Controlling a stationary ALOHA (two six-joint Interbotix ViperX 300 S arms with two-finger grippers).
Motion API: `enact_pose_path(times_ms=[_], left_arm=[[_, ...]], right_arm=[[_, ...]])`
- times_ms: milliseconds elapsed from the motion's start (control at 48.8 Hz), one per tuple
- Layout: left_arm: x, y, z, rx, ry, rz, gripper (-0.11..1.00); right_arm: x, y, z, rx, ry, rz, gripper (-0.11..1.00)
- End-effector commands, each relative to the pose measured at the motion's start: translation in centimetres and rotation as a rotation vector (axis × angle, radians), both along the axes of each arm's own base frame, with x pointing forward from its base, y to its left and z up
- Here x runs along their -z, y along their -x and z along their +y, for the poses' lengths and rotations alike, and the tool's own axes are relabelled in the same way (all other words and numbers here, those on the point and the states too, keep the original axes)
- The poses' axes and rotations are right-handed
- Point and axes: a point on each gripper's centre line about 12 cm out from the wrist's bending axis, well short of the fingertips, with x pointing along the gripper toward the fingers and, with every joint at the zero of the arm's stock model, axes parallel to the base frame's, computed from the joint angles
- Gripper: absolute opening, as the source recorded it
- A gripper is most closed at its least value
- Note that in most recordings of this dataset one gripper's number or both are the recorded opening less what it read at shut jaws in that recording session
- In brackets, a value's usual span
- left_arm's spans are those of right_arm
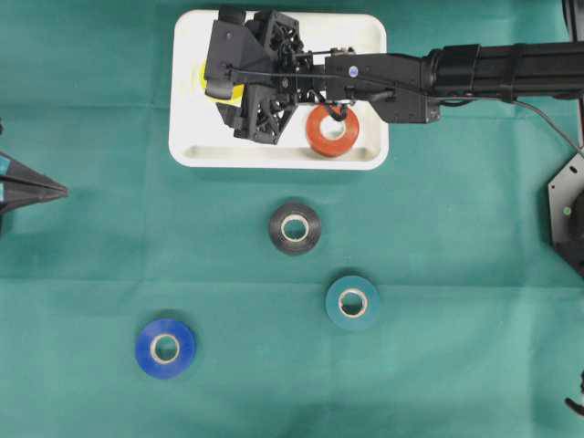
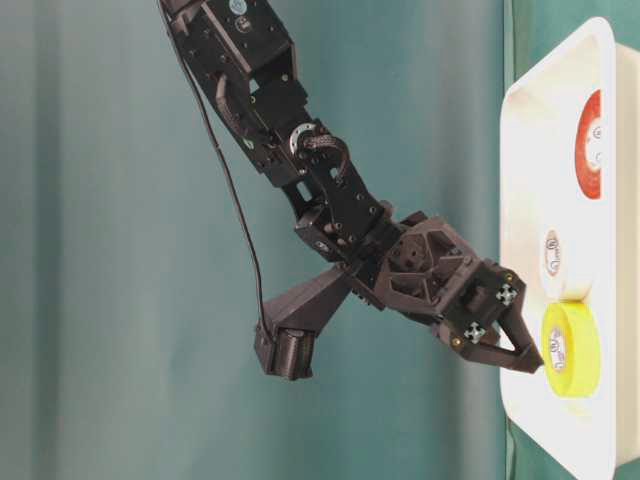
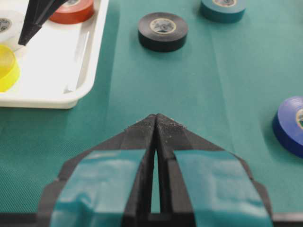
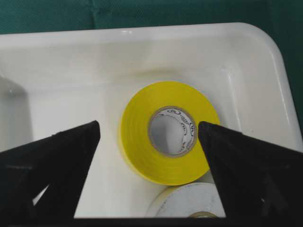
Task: Put the tape into the white case with the right arm.
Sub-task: 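Carry the yellow roll into the tray's upper-left corner and lower it, then open the right gripper and withdraw it to the right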
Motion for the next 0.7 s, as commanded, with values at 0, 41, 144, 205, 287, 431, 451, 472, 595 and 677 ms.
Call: enact_pose_path(times_ms=[0,41,144,205,287,431,451,472,595,677], left_arm=[[-0.5,-0.1,0.0,-0.002,0.0,-0.014,0.0],[-0.4,-0.1,0.0,-0.002,0.0,-0.012,0.0],[-0.4,-0.1,0.0,-0.002,0.0,-0.012,0.0],[-0.5,-0.1,0.0,-0.002,0.0,-0.014,0.0],[-0.4,-0.1,0.0,-0.003,0.0,-0.012,0.0],[-0.4,-0.1,0.0,-0.002,0.002,-0.012,0.0],[-0.5,-0.1,0.0,-0.002,0.0,-0.014,0.0],[-0.5,-0.1,0.0,-0.003,0.0,-0.014,0.0],[-0.4,-0.1,0.0,-0.002,0.0,-0.012,0.0],[-0.4,-0.1,0.0,-0.002,0.0,-0.012,0.0]], right_arm=[[-2.9,0.0,0.1,-0.003,0.015,-0.059,0.72],[-3.0,0.1,0.4,-0.007,0.015,-0.059,0.72],[-3.3,0.3,1.7,-0.033,0.014,-0.061,0.71],[-3.3,0.5,2.9,-0.057,0.011,-0.058,0.71],[-3.2,0.8,4.9,-0.097,0.008,-0.052,0.71],[-3.3,1.6,8.0,-0.157,0.006,-0.036,0.71],[-3.3,1.8,8.3,-0.161,0.005,-0.033,0.71],[-3.3,1.9,8.5,-0.165,0.005,-0.032,0.71],[-3.4,3.5,9.0,-0.169,0.003,-0.013,0.71],[-3.5,5.1,9.1,-0.167,0.001,0.0,0.71]])
